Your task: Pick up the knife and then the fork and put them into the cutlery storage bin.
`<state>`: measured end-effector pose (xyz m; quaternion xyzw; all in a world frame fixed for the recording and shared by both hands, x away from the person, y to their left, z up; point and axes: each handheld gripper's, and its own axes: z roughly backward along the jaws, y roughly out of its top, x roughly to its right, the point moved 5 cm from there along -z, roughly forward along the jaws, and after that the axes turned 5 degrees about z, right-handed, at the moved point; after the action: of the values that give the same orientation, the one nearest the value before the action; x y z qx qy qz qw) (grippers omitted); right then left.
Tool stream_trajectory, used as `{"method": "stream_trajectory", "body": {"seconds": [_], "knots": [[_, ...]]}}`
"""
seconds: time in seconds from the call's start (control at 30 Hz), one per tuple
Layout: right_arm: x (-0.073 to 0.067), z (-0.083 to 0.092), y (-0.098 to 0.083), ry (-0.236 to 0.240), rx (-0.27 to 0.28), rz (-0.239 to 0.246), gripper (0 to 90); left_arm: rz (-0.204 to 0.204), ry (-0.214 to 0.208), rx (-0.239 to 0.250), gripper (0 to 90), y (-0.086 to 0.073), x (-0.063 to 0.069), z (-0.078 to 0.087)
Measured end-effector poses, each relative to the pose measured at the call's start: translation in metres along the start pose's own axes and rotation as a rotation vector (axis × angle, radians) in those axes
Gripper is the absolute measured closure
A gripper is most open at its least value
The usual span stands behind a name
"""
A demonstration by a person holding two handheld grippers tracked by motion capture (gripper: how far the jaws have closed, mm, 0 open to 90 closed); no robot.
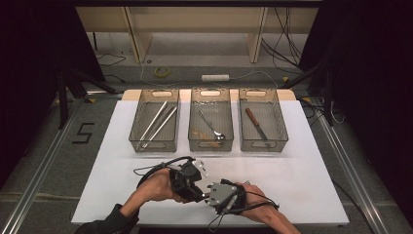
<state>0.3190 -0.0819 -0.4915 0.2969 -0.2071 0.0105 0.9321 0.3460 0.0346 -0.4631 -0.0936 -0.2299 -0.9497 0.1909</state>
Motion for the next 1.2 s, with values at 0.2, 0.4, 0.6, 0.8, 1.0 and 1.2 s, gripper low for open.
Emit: {"method": "stream_trajectory", "body": {"seconds": [0.2, 0.4, 0.6, 0.8, 1.0, 1.2], "knots": [[-0.002, 0.003, 0.0, 0.014, -0.012, 0.065, 70.7, -0.003, -0.026, 0.006, 75.4, 0.0, 0.001, 0.0], [-0.001, 0.007, -0.001, 0.015, -0.011, 0.119, 76.3, -0.006, -0.048, 0.051, 74.9, 0.002, 0.001, 0.007], [-0.003, 0.007, 0.0, 0.028, -0.025, 0.154, 77.7, 0.003, -0.058, 0.077, 70.7, 0.003, -0.001, 0.008], [0.001, 0.013, -0.004, 0.009, -0.034, 0.15, 77.8, 0.001, -0.005, 0.165, 43.8, 0.002, -0.008, 0.012], [0.006, 0.017, -0.012, -0.014, -0.044, 0.123, 77.7, 0.011, 0.049, 0.282, 33.5, -0.004, -0.016, 0.024], [0.015, 0.02, -0.019, -0.039, -0.042, 0.096, 77.7, 0.039, 0.122, 0.436, 27.9, -0.01, -0.023, 0.037]]}}
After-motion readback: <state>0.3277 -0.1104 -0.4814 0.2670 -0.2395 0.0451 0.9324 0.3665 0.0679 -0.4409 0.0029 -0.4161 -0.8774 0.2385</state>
